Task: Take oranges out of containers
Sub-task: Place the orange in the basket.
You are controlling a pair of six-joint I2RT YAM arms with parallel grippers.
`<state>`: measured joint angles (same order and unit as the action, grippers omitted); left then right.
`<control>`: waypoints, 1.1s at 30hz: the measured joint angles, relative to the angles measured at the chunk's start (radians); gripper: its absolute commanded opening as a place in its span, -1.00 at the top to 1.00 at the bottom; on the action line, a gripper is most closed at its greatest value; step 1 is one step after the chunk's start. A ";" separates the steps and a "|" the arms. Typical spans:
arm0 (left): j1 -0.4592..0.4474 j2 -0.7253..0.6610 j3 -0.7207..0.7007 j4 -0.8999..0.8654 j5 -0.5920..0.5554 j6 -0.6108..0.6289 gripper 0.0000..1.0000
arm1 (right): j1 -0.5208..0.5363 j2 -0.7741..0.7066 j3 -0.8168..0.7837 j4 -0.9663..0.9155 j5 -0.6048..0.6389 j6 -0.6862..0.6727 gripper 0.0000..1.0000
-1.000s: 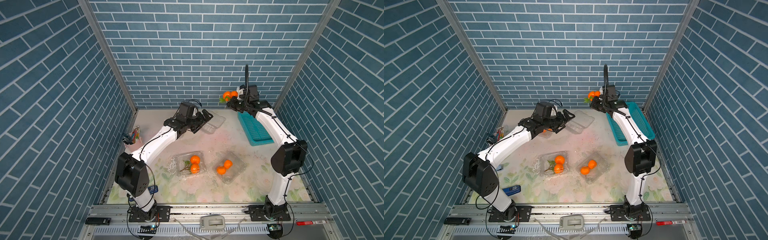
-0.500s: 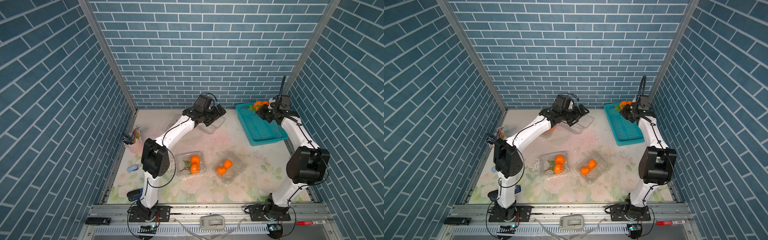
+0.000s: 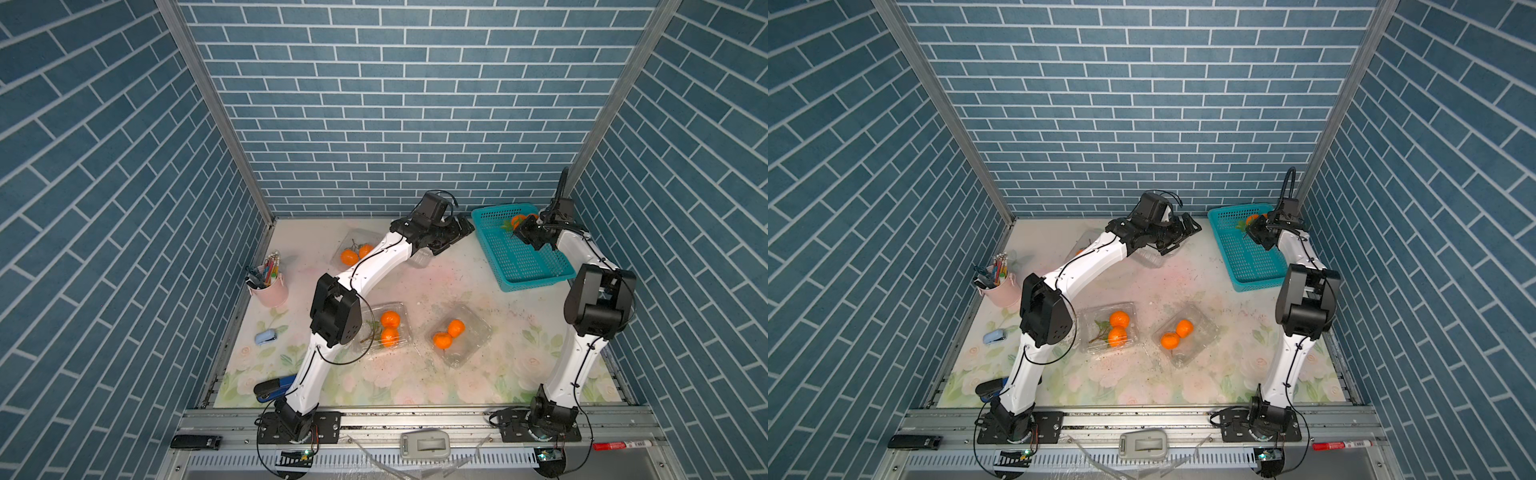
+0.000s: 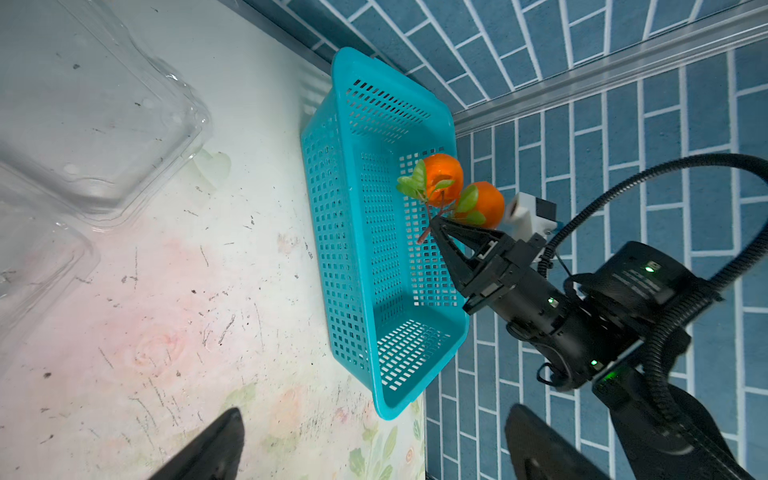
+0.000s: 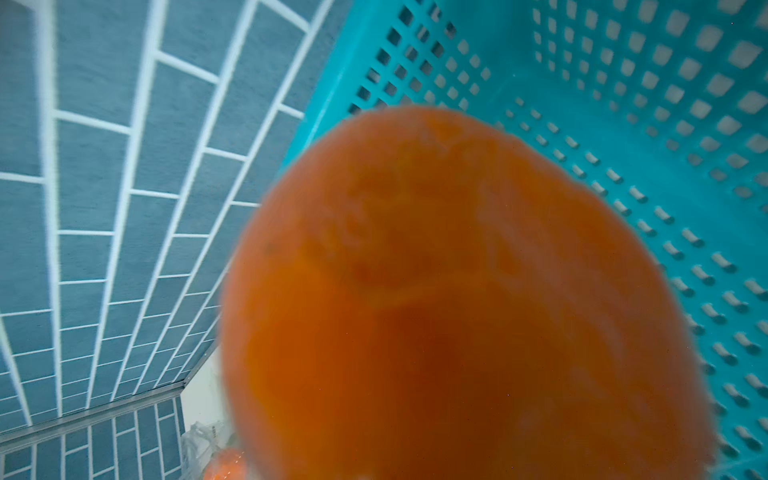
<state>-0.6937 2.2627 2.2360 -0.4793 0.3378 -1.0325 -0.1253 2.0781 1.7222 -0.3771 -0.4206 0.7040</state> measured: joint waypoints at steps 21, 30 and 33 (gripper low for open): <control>0.037 -0.038 -0.043 -0.173 -0.015 0.069 -0.99 | 0.000 0.167 0.112 0.006 0.044 0.013 0.10; 0.138 -0.274 -0.142 -0.285 -0.084 0.174 -0.99 | 0.003 0.047 0.094 -0.030 0.053 -0.017 -0.59; 0.156 -0.336 -0.172 -0.304 -0.091 0.206 -0.99 | 0.011 -0.042 0.056 -0.034 0.055 -0.024 -0.79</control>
<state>-0.5381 1.9270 2.0644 -0.7837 0.2470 -0.8265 -0.1146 2.0357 1.7786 -0.4107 -0.3660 0.6796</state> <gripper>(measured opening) 0.994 0.846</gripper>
